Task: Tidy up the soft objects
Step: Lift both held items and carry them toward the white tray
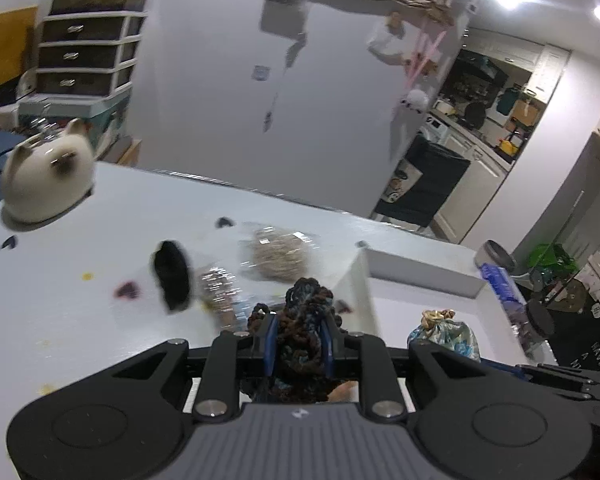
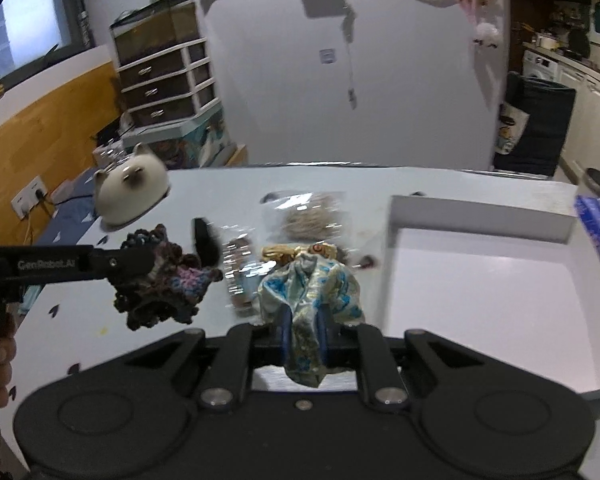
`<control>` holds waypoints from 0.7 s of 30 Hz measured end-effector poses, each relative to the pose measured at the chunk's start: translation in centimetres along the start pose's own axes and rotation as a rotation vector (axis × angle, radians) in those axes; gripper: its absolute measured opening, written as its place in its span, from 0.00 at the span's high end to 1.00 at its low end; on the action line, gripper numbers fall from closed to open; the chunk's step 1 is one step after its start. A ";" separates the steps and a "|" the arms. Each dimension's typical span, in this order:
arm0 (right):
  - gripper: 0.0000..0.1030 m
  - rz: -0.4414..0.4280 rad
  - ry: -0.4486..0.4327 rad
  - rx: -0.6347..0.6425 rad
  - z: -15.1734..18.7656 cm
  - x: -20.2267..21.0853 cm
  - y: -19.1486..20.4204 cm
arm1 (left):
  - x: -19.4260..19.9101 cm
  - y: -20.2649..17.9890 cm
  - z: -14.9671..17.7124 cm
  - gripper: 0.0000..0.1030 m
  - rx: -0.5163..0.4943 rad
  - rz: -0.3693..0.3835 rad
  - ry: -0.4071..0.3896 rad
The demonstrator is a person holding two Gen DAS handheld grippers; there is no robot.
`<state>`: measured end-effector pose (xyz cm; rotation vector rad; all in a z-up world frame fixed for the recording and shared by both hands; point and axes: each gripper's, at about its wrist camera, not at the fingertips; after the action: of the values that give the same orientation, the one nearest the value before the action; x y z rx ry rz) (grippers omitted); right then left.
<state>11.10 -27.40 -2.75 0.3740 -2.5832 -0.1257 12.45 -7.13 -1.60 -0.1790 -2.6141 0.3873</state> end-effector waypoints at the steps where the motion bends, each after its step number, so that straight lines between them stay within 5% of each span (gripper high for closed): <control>1: 0.86 0.007 -0.005 -0.005 -0.2 0.3 -1.0 | -0.2 -1.1 0.1 0.77 -0.005 0.004 -0.004; 21: 0.86 0.116 0.000 -0.050 -0.5 3.7 -21.1 | -7.6 -19.6 4.6 0.77 -0.062 0.121 0.084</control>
<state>13.34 -48.72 -3.90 0.2046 -2.5892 -0.1490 15.71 -28.39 -2.91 -0.3673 -2.5406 0.3331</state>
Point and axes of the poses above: each gripper's, at about its wrist camera, not at the fingertips, and x roughly against the way its jaws point, y to its left, z to its underside, and after that the axes turned 13 degrees about -y, right-handed
